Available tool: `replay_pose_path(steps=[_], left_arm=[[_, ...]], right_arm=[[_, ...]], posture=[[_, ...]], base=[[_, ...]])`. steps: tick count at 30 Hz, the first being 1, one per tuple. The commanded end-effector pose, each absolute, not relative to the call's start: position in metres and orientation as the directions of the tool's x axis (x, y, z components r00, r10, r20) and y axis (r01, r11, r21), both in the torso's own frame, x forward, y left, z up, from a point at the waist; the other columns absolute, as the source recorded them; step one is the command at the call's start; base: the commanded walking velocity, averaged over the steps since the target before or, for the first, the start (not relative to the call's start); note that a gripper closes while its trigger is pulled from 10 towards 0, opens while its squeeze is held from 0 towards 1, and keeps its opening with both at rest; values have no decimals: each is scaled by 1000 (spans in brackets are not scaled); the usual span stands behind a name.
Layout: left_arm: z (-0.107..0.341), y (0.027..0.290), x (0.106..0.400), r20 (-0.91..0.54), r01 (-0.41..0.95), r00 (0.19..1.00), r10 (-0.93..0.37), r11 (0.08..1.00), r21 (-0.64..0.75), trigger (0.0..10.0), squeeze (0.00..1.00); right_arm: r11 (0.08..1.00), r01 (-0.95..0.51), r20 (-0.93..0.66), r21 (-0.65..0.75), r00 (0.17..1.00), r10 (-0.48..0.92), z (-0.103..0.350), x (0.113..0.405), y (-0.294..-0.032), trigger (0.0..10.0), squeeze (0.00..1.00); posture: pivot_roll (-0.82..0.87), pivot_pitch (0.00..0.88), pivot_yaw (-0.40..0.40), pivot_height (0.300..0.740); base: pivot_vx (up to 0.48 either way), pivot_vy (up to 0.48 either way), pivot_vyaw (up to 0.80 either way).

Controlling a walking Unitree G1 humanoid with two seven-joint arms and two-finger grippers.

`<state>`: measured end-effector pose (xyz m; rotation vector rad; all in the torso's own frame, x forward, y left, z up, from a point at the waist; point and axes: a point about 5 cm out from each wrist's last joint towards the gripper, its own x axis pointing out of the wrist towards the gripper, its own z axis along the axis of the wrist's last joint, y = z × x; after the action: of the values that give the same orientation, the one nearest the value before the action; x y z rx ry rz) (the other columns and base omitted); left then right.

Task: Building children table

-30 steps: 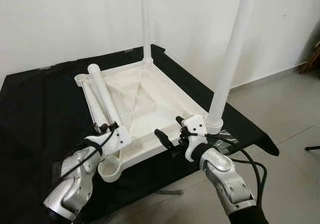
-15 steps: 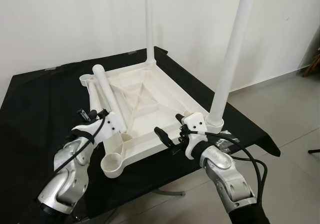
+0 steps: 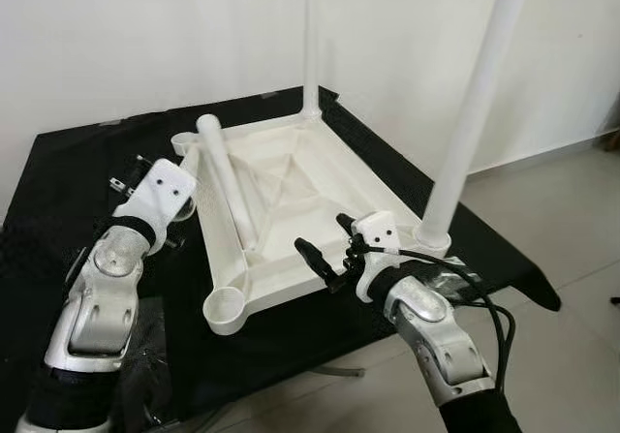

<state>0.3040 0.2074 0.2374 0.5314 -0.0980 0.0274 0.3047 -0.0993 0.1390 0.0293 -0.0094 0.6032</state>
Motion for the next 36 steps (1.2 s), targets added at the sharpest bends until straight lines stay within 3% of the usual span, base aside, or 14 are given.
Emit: replay_pose_path(steps=[1, 7, 13, 18, 20, 22, 24, 25, 26, 27, 28, 30, 33, 36], left_arm=[[261, 205, 300, 230, -102, 973, -15, 867, 488, 0, 0], [293, 218, 292, 425, -116, 904, 40, 981, 156, 0, 0], [306, 228, 288, 506, -73, 859, 70, 997, -13, 0, 0], [306, 224, 286, 566, 122, 824, 15, 972, -203, 0, 0], [293, 219, 288, 568, 254, 822, -37, 917, -307, 0, 0], [293, 219, 288, 568, 254, 822, -37, 917, -307, 0, 0], [268, 212, 287, 559, 419, 820, -125, 797, -436, 0, 0], [268, 212, 287, 559, 419, 820, -125, 797, -436, 0, 0], [247, 203, 285, 554, 525, 805, -214, 691, -496, 0, 0], [247, 203, 285, 554, 525, 805, -214, 691, -496, 0, 0], [237, 199, 284, 551, 559, 798, -245, 642, -525, 0, 0], [237, 199, 284, 551, 559, 798, -245, 642, -525, 0, 0], [221, 189, 276, 569, 631, 767, -298, 517, -579, 0, 0], [219, 179, 266, 618, 697, 715, -328, 408, -590, 0, 0]], right_arm=[[815, -579, 41, 36, 815, 578, 146, 306, -97, 10000, 0], [771, -619, 148, 150, 785, 601, 165, 308, -91, 10000, 0], [741, -642, 199, 199, 767, 611, 174, 309, -88, 10000, 0], [657, -687, 293, 310, 727, 621, 189, 309, -82, 10000, 0], [561, -743, 375, 366, 669, 641, 201, 306, -76, 10000, 0], [561, -743, 375, 366, 669, 641, 201, 306, -76, 10000, 0], [386, -832, 487, 400, 549, 679, 218, 296, -64, 10000, 0], [386, -832, 487, 400, 549, 679, 218, 296, -64, 10000, 0], [191, -884, 605, 426, 436, 666, 232, 285, -60, 10000, 0], [191, -884, 605, 426, 436, 666, 232, 285, -60, 10000, 0], [89, -897, 664, 433, 384, 641, 238, 280, -60, 10000, 0], [89, -897, 664, 433, 384, 641, 238, 280, -60, 10000, 0], [-83, -918, 741, 388, 257, 620, 248, 268, -60, 10000, 0], [-170, -924, 760, 341, 165, 628, 251, 259, -58, 10000, 0]], posture=[[-16, 0, -2, 740], [-16, 0, -6, 740], [-14, 0, -7, 740], [-11, 0, -8, 740], [-16, 0, 0, 740], [-16, 0, 0, 740], [-7, 0, 1, 740], [-7, 0, 1, 740], [5, 0, -2, 740], [5, 0, -2, 740], [8, 0, -1, 740], [8, 0, -1, 740], [8, 0, -3, 740], [14, 0, -7, 740]], base=[[0, 0, 0], [0, 0, 0], [0, 0, 0], [0, 0, 0], [0, 0, 0], [0, 0, 0], [0, 0, 0], [0, 0, 0], [0, 0, 0], [0, 0, 0], [0, 0, 0], [0, 0, 0], [0, 0, 0], [0, 0, 0]])
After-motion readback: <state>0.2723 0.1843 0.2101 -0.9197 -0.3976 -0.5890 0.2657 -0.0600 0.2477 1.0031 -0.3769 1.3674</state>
